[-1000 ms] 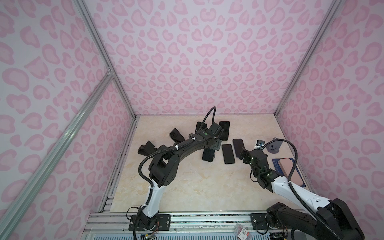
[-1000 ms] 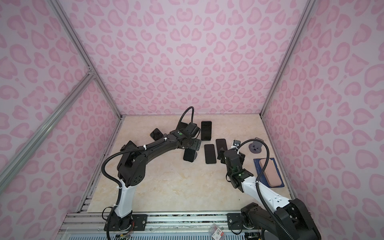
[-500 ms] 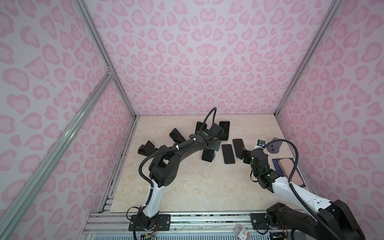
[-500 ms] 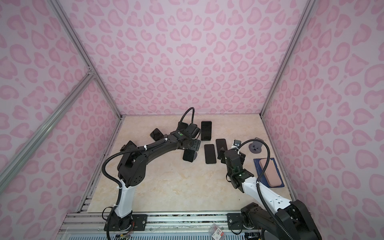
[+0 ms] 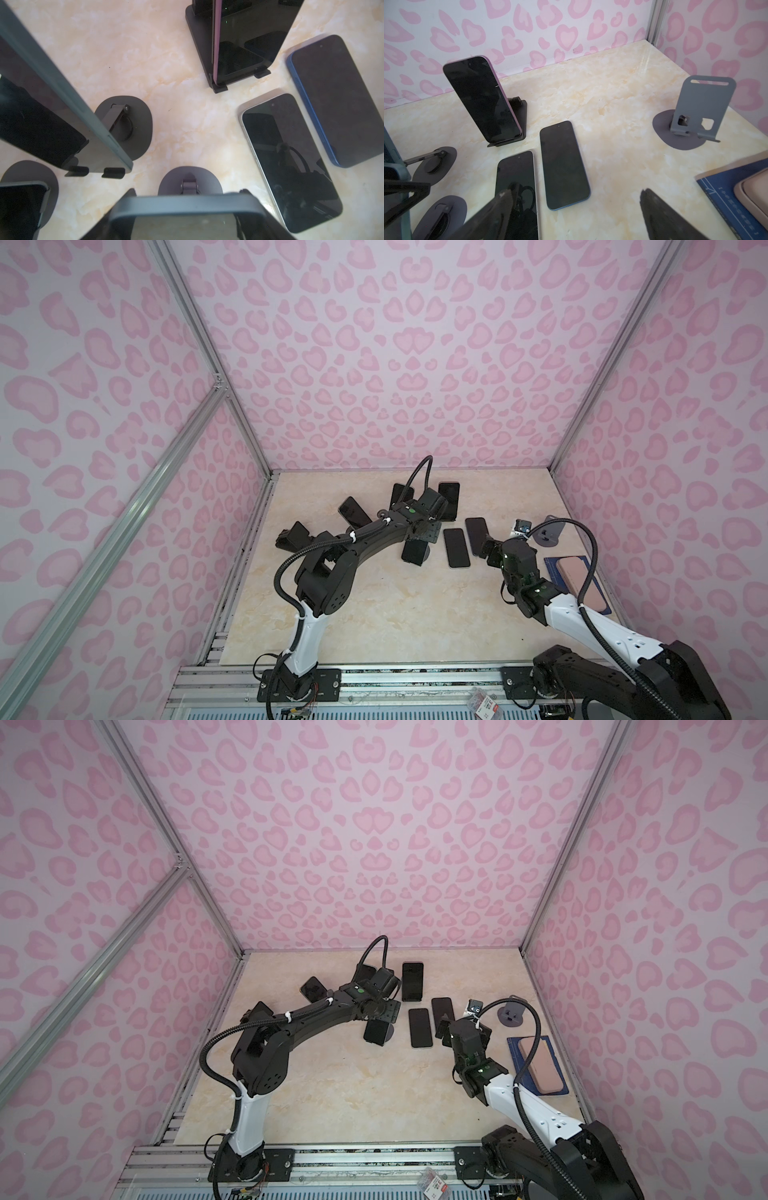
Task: Remove the phone from the phone stand
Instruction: 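Lift the dark phone up off its round stand with the left gripper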
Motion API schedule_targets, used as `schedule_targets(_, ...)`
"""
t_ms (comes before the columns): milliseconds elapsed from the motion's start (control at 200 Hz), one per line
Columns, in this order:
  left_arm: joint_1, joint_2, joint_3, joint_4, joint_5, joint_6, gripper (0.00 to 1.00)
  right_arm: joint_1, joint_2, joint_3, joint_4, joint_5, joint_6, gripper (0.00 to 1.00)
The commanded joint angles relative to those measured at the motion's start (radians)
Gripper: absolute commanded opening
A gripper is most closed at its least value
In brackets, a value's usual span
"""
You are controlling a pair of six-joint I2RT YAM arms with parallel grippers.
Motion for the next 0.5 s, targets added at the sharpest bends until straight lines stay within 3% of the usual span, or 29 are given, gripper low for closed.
schedule_targets(0, -0.001, -0.042, -0.011, 0.019, 0.001, 0.007, 0.73, 0.001, 0.0, 0.003, 0.011, 0.007, 0.002, 0.98)
schedule_targets(495, -0.006, -0.128, -0.047, 0.024, 0.004, -0.006, 0.69, 0.001, -0.016, 0.0, 0.01, 0.005, 0.002, 0.98)
